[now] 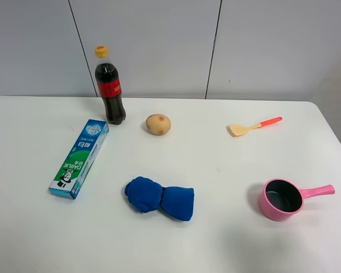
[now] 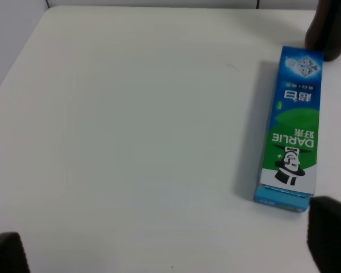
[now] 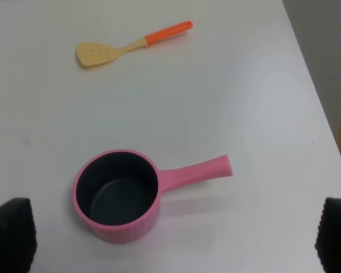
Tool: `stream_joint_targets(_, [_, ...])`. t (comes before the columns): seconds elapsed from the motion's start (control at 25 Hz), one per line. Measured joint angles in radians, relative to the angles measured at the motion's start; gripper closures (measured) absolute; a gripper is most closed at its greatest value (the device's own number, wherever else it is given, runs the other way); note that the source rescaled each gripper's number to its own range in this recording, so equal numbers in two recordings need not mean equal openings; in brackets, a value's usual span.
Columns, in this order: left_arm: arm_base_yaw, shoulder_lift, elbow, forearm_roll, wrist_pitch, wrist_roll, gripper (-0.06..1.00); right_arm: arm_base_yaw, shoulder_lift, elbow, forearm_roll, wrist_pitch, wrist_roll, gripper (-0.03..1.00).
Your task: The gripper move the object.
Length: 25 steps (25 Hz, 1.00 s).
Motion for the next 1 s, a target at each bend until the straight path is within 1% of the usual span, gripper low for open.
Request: stream_joint_targets(1.0, [0.000, 0.000, 0.000, 0.000, 0.000, 0.000, -0.06, 0.000, 0.000, 0.000, 0.004, 0.000, -0.002, -0.03])
